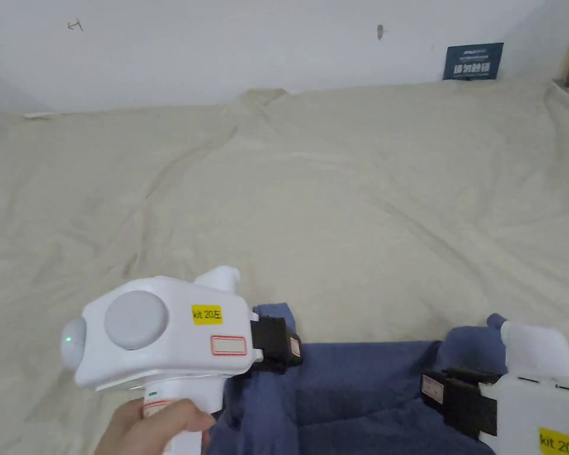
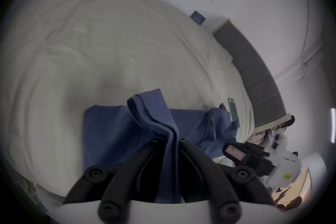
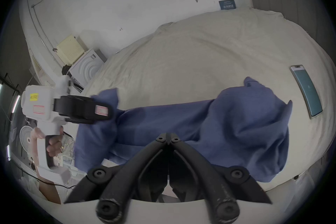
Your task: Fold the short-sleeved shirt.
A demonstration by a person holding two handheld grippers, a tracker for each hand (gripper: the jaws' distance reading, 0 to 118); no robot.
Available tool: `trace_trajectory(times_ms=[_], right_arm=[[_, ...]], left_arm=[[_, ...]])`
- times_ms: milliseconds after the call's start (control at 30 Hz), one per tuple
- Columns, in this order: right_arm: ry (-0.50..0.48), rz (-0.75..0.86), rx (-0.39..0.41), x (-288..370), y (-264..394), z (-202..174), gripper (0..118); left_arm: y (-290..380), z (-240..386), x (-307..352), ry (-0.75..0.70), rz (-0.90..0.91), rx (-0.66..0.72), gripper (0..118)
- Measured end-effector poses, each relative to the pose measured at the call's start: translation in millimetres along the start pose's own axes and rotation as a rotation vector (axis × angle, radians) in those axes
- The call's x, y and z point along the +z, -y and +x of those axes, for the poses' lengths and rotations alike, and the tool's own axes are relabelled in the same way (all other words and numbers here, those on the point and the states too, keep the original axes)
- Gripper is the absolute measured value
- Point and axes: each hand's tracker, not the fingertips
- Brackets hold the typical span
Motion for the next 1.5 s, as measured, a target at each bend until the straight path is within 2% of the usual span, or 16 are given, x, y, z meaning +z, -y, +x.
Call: trace_trajectory(times_ms=[33,167,267,300,333,400,433,633,800,867,900,933,1000,1033,1333,1500], right_arm=[[0.003,0.007,-0.005,3.0,-0.1,4.3,0],[0.009,0.027,-0.035,12.0,0.3,20.4,0],[0.038,0.035,-0.039,15.6,0.8,30.8,0],[0.06,0.04,-0.042,16.4,0.7,34.0,0],[0.069,0.043,-0.046,16.7,0.5,36.7,0],[0.075,0.042,-0.057,17.0,0.7,41.2,0],[0.075,0.041,-0.063,17.3,1.0,42.8,0],[0.077,0.042,-0.078,17.4,1.7,41.9,0],[0.07,0.042,-0.053,18.8,3.4,33.4,0],[0.064,0.042,-0.052,18.8,3.5,32.6,0],[0.059,0.041,-0.055,19.0,3.6,32.4,0],[0.055,0.04,-0.061,19.1,3.7,32.2,0],[0.053,0.038,-0.063,20.0,4.2,31.6,0],[0.055,0.038,-0.061,21.2,4.8,31.1,0],[0.063,0.039,-0.056,23.8,5.4,30.2,0],[0.06,0.034,-0.065,26.1,8.3,34.5,0]], left_arm=[[-1.1,9.3,-13.3,-0.015,-0.021,0.006,7],[-7.7,38.6,-51.8,-0.07,-0.078,-0.112,7],[-8.2,45.0,-69.0,-0.002,-0.123,-0.096,8],[-7.4,45.5,-73.2,0.009,-0.134,-0.094,14],[-5.0,47.8,-76.5,0.011,-0.139,-0.122,34],[-2.4,53.7,-79.2,0.012,-0.172,-0.174,93],[0.8,56.1,-80.3,0.017,-0.19,-0.206,118],[5.3,43.0,-44.3,0.051,-0.099,-0.212,117],[-5.2,15.5,-1.9,0.102,0.006,-0.067,117],[-2.0,-4.1,13.7,0.094,0.056,0.003,113],[-0.8,-12.9,18.4,0.099,0.078,0.041,104],[-0.7,-16.2,22.5,0.052,0.112,0.061,80],[2.9,-22.9,20.3,-0.034,0.124,0.095,22],[5.5,-25.8,18.3,-0.054,0.132,0.104,5],[21.7,-1.7,-24.8,-0.012,0.009,-0.051,5],[28.5,-0.4,-49.6,-0.02,-0.067,-0.073,5]])
